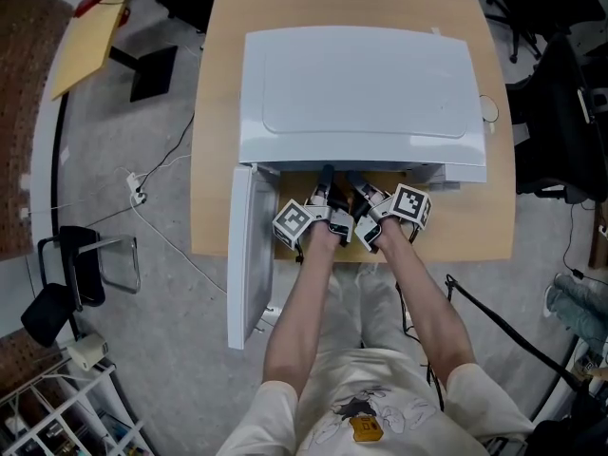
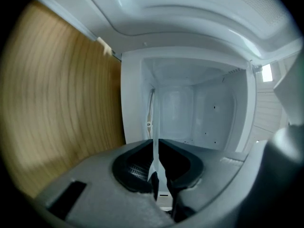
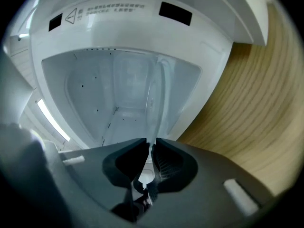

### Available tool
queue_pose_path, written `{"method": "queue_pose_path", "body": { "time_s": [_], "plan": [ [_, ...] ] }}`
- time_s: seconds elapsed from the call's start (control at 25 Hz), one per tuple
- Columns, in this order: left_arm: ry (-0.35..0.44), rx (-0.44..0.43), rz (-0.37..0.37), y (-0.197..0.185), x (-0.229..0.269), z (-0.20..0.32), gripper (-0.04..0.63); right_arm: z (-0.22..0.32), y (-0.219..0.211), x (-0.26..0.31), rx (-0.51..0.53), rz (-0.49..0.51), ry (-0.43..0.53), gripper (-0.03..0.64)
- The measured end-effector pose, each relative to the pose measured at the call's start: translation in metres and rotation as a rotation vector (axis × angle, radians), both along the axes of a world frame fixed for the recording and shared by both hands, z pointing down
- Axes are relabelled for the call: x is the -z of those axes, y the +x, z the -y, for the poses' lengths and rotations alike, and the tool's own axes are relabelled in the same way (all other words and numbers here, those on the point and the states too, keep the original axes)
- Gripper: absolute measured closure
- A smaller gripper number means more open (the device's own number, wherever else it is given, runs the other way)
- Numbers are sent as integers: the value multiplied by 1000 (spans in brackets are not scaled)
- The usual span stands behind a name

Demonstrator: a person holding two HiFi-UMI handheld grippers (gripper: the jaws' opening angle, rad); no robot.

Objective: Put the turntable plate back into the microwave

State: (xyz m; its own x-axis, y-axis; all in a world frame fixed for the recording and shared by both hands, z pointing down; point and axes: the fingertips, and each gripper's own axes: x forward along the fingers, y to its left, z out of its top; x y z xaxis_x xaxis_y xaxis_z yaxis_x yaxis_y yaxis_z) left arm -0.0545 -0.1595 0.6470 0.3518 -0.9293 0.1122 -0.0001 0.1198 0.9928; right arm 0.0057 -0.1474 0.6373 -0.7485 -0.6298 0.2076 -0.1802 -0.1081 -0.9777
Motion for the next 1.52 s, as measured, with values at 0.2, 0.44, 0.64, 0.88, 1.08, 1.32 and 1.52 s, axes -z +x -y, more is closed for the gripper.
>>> {"method": "queue_pose_path", "body": {
  "time_s": [0.2,0.44,0.64,0.88,1.08,1.32,1.52],
  "plan": [
    [-3,-63,-19,8,2,-1,564,12,-4,-8,44,-11,-29,569],
    [66,-68,-69,7,27,-11,597,23,1,-7,-83,-45,-45,580],
    [55,-83,-18,6,25,-24,597,31,9,-8,-182,-97,-58,580],
    [41,-85,-54,12,22,-46,597,38,37,-8,-338,-158,-116,565],
    [-6,-71,-36,6,7,-60,597,33,45,-4,-341,-227,-99,574],
    [6,-68,-32,6,11,-57,597,21,38,1,-255,-283,-42,591],
    [49,-90,-44,10,28,-53,597,5,7,0,-15,-478,110,609]
  ]
}}
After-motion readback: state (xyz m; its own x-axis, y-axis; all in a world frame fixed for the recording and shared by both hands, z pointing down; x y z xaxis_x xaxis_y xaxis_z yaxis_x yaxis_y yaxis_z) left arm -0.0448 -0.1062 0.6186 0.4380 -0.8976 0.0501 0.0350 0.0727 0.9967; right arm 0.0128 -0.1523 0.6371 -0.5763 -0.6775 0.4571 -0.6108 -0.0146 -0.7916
